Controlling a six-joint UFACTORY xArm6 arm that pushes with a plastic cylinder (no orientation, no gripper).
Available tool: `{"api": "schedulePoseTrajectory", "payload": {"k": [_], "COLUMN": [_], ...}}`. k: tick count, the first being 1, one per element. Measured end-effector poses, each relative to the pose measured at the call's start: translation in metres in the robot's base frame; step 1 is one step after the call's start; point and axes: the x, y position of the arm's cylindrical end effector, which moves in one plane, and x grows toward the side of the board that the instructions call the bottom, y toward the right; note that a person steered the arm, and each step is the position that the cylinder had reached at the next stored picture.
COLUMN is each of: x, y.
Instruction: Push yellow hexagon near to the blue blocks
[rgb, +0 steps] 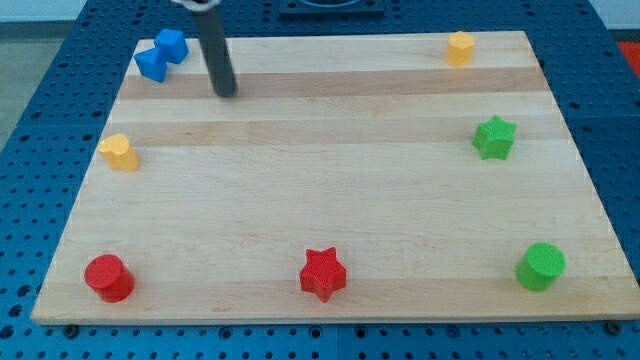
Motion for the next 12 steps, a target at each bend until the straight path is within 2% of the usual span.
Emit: {"api": "schedulePoseTrajectory", "payload": {"k": [1,2,4,5,6,7,8,10,12], "x": [0.044,0.038,0.012,-0.014,-0.056,-0.086,-0.101,-0.100,-0.067], "y": [0.074,0.149,0.272,0.348,0.393,0.392,0.366,0.282,0.248]}}
